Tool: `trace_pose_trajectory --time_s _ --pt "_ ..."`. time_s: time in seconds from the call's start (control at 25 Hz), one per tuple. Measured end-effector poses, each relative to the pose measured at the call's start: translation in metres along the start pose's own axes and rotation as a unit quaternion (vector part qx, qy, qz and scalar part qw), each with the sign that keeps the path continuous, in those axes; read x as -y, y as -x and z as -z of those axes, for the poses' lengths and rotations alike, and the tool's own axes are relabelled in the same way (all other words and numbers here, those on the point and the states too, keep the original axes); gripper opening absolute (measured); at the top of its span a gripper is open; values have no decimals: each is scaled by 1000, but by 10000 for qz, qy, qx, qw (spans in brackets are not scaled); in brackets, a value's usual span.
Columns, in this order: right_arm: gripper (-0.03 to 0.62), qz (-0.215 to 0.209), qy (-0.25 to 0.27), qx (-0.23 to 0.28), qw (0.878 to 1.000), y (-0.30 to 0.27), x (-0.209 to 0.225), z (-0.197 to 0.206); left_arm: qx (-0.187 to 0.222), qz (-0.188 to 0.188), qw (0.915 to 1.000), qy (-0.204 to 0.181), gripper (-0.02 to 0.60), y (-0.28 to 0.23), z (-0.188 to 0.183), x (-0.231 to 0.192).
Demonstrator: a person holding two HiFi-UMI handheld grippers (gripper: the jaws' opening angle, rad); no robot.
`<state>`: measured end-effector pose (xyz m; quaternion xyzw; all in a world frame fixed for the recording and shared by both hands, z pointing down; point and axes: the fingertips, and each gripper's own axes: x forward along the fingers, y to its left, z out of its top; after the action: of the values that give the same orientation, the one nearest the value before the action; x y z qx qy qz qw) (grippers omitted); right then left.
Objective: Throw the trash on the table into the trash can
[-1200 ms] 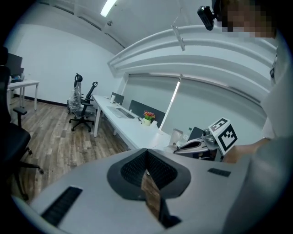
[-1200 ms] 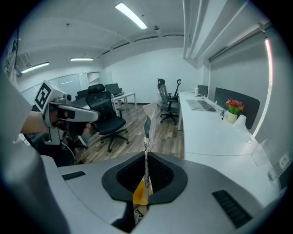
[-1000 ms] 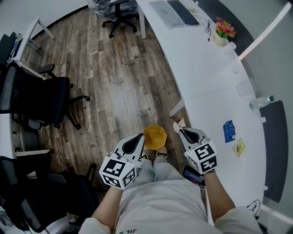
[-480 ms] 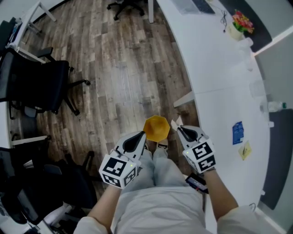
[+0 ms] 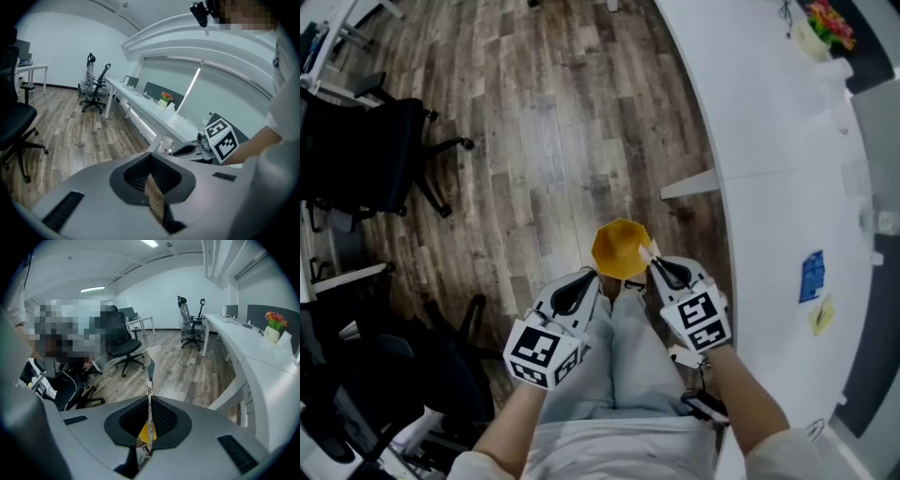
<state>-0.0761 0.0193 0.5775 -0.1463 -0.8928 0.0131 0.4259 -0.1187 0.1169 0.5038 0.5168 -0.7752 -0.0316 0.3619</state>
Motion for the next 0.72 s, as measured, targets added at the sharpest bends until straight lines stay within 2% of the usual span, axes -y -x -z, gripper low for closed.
trace_pose_trajectory --time_s 0.44,0.72 --pt "35 24 -262 -426 9987 -91 -1 92 -155 -196 9997 7 2 -46 76 -44" --pt "35 22 -222 -702 9973 -151 -2 148 -256 -283 9993 27 2 -71 119 -68"
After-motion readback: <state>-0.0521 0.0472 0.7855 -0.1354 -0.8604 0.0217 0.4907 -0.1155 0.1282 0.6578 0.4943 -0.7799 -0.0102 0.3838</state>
